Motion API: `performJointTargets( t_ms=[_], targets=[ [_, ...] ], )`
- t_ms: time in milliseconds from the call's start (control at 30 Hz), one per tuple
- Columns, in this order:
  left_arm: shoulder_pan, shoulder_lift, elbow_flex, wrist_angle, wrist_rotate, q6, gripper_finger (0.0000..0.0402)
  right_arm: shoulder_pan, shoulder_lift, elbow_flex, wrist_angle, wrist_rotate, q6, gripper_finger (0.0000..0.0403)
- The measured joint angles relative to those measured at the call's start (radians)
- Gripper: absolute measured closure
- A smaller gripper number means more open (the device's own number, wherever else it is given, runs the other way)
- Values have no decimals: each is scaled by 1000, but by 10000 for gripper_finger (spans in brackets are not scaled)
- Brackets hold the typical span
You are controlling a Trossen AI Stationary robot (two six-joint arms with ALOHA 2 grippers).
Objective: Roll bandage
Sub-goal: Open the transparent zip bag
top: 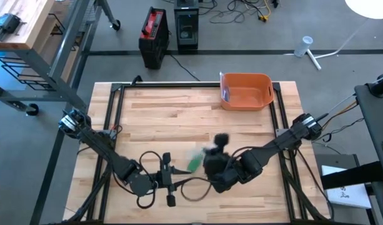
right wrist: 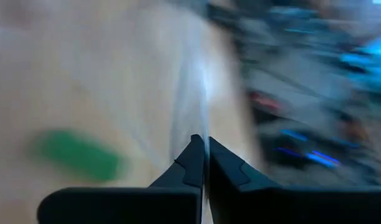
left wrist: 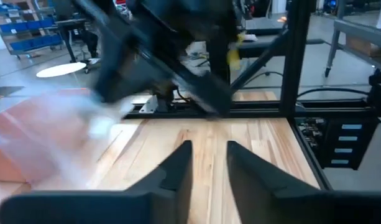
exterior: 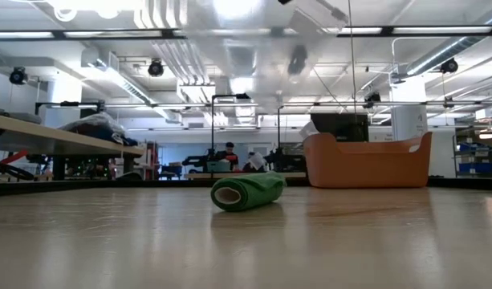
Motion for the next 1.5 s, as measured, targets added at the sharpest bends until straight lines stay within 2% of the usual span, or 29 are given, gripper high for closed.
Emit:
performJointTargets(
  t_ms=[33, 67, 100, 200, 233, 300, 400, 467, 533, 633, 767, 967, 1067, 1500],
  targets=[
    [4, 0, 0, 0, 0, 0, 303, -1, 0, 0, -38, 59, 31, 402],
    [5, 0, 0, -2, 0, 0, 290, -4, -1, 0, -57, 65, 47, 402],
    [6, 0, 0, -2, 0, 0, 278, -6, -1, 0, -60, 18, 43, 402],
    [12, 0, 0, -2, -1, 0, 243, -11, -1, 0, -36, -269, -12, 402],
    [14, 0, 0, -2, 0, 0, 232, -10, 0, 0, -21, -310, -11, 402],
    [20, 0, 0, -2, 0, 0, 215, -9, 0, 0, -3, -287, 5, 403],
    [32, 14, 0, 14, 0, 1, 196, -14, 1, 0, -6, -173, 37, 403],
    [37, 30, 0, 19, 2, 14, 189, -20, 1, 0, 13, -183, 36, 403],
    [48, 52, 14, 20, 1, 38, 185, -27, 1, 0, 33, -249, 26, 403],
    [66, 84, 59, 19, 4, 107, 185, -49, 4, 0, 47, -373, 14, 403],
    [85, 114, 133, -77, 3, 148, 187, -75, 20, -2, 30, -454, 9, 403],
    [125, 151, 252, -415, 30, 25, 198, -81, 26, -1, 36, -461, 7, 403],
    [143, 178, 289, -513, 38, -9, 206, -83, 27, -1, 43, -467, 8, 403],
    [159, 205, 282, -549, 48, -8, 253, -83, 24, 10, 45, -542, 13, 403]
  ],
)
